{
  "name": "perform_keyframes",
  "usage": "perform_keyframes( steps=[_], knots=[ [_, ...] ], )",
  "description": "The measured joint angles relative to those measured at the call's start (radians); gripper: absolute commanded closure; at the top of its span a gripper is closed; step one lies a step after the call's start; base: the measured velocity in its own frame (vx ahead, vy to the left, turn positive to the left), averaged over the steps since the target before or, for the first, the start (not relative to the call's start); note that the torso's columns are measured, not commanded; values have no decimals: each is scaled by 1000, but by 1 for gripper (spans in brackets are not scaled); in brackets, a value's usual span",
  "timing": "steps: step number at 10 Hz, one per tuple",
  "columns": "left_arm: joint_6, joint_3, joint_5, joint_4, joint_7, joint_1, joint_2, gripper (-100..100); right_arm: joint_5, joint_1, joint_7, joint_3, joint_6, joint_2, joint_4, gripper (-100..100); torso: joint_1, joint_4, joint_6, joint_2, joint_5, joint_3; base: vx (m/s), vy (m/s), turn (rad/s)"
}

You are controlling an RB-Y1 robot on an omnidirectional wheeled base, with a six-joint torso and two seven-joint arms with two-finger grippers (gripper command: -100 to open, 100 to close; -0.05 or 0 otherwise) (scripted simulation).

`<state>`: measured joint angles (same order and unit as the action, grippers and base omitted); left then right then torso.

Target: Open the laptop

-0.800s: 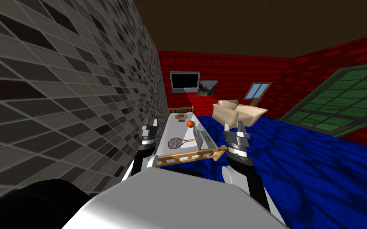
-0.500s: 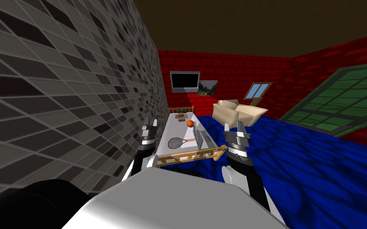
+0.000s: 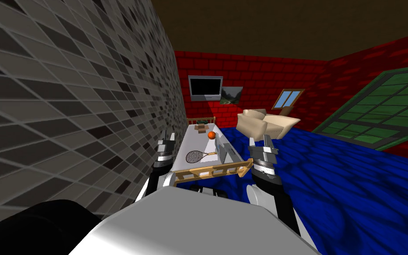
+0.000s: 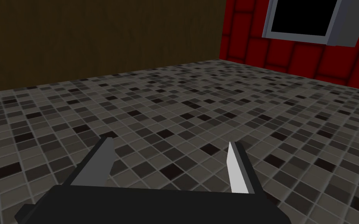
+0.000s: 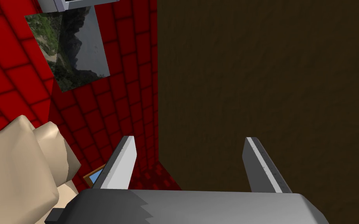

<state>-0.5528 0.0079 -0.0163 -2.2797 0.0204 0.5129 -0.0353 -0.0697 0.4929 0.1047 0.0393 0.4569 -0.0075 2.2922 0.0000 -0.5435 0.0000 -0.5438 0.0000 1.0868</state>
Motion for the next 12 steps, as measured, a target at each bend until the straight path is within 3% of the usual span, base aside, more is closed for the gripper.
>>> perform_keyframes(
  steps=[1,2,3,6,12],
  knots=[
    [0,0,0,0,0,0,0,0,0,0,0,0,0,0,0,0,0,-74,0,-74,0,148,0,0,0],
    [0,0,0,0,0,0,0,0,0,0,0,0,0,0,0,-100,0,-148,0,-148,0,295,6,-5,5],
    [0,0,0,0,0,0,0,0,-5,-3,5,1,-1,-15,-5,-100,0,-181,0,-181,0,364,4,-9,9],
    [0,0,0,0,0,0,0,0,-38,-14,42,13,-3,-71,-30,-100,0,-194,0,-194,0,389,8,-17,12],
    [0,0,0,0,0,0,0,0,-176,-54,198,53,-16,-139,-110,-100,0,-194,0,-194,0,389,15,-30,19]
  ],
)
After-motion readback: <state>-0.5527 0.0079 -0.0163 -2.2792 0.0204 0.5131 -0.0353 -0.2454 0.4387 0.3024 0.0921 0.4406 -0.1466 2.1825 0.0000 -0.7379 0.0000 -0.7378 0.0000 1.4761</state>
